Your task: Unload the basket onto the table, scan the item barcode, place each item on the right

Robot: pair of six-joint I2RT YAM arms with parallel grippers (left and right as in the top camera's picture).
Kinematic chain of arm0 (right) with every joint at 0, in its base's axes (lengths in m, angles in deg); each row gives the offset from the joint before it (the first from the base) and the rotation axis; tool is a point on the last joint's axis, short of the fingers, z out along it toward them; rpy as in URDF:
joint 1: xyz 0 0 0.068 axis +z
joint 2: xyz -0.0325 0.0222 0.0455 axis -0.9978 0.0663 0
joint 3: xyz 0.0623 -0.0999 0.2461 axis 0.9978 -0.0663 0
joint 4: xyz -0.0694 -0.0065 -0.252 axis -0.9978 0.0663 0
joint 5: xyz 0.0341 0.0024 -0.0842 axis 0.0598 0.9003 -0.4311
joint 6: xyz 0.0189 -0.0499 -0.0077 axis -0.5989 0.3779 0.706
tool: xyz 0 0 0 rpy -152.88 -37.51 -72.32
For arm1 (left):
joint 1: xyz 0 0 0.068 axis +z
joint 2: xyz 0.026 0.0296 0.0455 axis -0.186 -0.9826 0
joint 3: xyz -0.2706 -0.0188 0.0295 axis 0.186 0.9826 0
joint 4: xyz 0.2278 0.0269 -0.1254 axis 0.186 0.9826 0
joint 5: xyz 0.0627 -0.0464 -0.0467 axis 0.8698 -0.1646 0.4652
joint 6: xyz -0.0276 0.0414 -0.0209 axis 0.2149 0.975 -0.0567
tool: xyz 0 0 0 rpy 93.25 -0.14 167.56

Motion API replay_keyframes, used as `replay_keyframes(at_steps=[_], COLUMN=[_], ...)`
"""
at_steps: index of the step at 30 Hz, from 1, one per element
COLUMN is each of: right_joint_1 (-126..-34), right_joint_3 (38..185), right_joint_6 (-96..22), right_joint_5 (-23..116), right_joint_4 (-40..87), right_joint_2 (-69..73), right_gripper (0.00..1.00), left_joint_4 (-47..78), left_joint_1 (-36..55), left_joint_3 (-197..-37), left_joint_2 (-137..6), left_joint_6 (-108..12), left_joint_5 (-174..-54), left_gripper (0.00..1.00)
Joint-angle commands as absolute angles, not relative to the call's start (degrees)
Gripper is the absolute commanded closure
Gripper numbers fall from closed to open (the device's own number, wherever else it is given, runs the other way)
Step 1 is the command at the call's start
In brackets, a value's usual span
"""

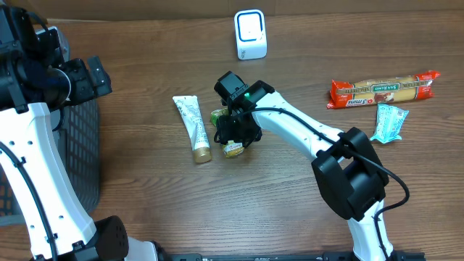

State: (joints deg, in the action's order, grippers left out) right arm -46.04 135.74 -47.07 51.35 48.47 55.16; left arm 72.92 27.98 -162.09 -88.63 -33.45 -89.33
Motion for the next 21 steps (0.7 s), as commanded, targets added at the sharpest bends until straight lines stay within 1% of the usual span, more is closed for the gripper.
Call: replay_keyframes(at_steps=[1, 4, 5, 8, 11, 12, 13, 15, 18, 19, 21], right_joint_1=[-46.08, -46.08, -46.08, -46.08, -46.08, -46.08, -46.08, -46.08, -46.21, -46.26, -46.26], right_joint_3=[135.32, 134.18, 133.75, 133.07, 132.0, 131.74, 131.74, 131.8, 132.89, 133.81, 135.78], right_joint_6=[-47.53, -47.57, -47.79, -49.1, -51.02, -51.02, -51.0, -51.02, -50.93, -50.96, -50.87], right_joint_5=[50.56, 50.59, 50.61, 50.5, 48.51, 48.53, 48.51, 48.68, 48.57, 47.68, 42.96], right_joint_4=[48.23, 46.22, 45.59, 44.98, 44.45, 44.39, 44.36, 44.01, 44.71, 45.59, 48.47], right_joint_2=[55.55, 55.6, 55.6, 55.6, 55.6, 55.6, 55.6, 55.6, 55.53, 55.4, 54.86], right_gripper=[0.37, 0.38, 0.4, 0.54, 0.55, 0.59, 0.64, 0.79, 0.93, 0.96, 0.96], left_joint_4=[72.94, 72.94, 72.94, 72.94, 72.94, 72.94, 72.94, 72.94, 72.96, 72.94, 72.94], left_joint_1=[27.91, 27.91, 27.91, 27.91, 27.91, 27.91, 27.91, 27.91, 27.91, 27.91, 27.91], left_joint_3=[-162.94, -162.94, -162.94, -162.94, -162.94, -162.94, -162.94, -162.94, -162.94, -162.94, -162.94], left_joint_2=[-88.67, -88.67, -88.67, -88.67, -88.67, -88.67, -88.67, -88.67, -88.7, -88.7, -88.7], left_joint_6=[-32.16, -32.16, -32.16, -32.16, -32.16, -32.16, -32.16, -32.16, -32.16, -32.16, -32.16], left_joint_5=[-89.33, -89.36, -89.36, -89.33, -89.33, -89.33, -89.36, -89.36, -89.33, -89.33, -89.36], left_gripper=[0.0, 0.0, 0.0, 0.0, 0.0, 0.0, 0.0, 0.0, 0.0, 0.0, 0.0])
